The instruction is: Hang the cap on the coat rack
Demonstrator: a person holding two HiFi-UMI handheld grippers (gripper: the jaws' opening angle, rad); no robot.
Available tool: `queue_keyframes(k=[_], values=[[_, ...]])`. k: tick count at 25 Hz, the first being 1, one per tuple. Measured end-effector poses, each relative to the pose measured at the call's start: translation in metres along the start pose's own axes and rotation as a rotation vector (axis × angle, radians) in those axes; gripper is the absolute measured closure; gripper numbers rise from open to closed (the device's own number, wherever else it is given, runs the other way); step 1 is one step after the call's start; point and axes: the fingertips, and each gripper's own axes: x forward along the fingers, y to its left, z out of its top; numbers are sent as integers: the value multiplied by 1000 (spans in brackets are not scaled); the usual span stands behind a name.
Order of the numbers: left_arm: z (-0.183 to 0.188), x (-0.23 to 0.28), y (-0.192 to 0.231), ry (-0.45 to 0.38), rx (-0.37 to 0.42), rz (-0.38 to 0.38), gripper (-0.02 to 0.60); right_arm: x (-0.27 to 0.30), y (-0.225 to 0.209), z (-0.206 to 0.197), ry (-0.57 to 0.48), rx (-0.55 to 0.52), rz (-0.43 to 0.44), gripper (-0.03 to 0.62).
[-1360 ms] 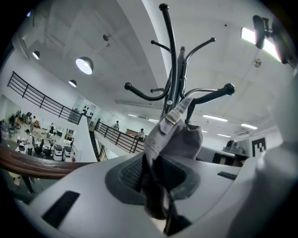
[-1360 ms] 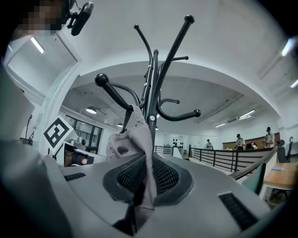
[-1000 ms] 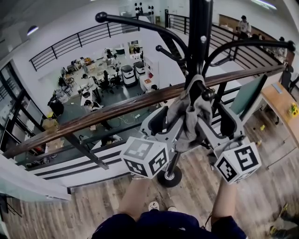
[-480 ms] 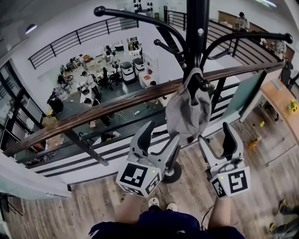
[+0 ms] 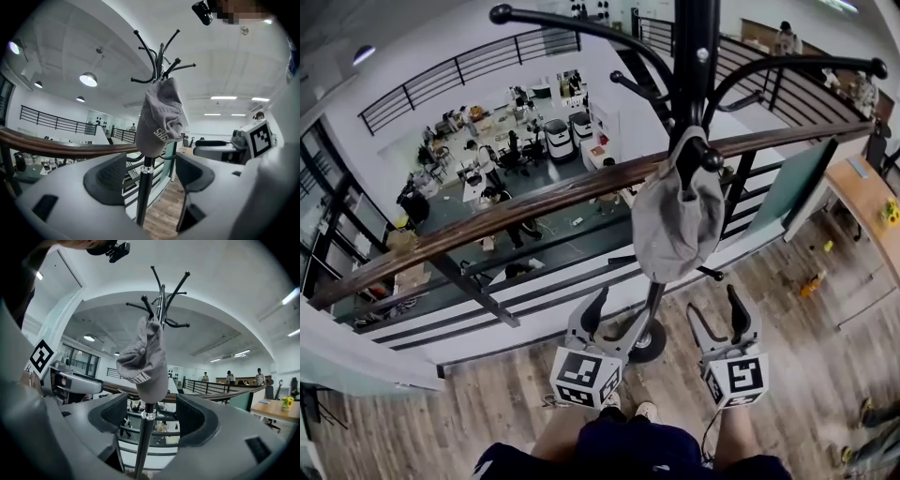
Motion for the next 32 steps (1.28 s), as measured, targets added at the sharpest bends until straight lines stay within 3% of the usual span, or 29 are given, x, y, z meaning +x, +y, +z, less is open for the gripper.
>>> queue_keyframes(k=[6, 9, 11, 15, 16, 22, 26, 32], values=[[-18, 2, 2, 37, -17, 31, 262, -2, 6, -20, 41, -23, -1, 270], [-14, 4, 6, 19, -5, 68, 274, -2, 4, -15, 25, -36, -5, 382], [-13, 3, 8, 17, -5, 84, 338, -2, 5, -11, 10, -34, -5, 446], [-13, 1, 8, 16, 15, 93, 540, 1, 10, -7, -8, 7, 4, 582], [-13, 1, 6, 10, 21, 82, 578, 2, 11, -8, -9, 17, 9, 585], [-9, 0, -3, -21, 39, 33, 580, 4, 16, -5, -16, -36, 2, 586], [-9, 1, -4, -20, 52, 44, 580, 4, 16, 4, -71, -110, -36, 586], [-9, 1, 4, -28, 22, 77, 580, 3, 12, 5, -74, -111, -70, 586]])
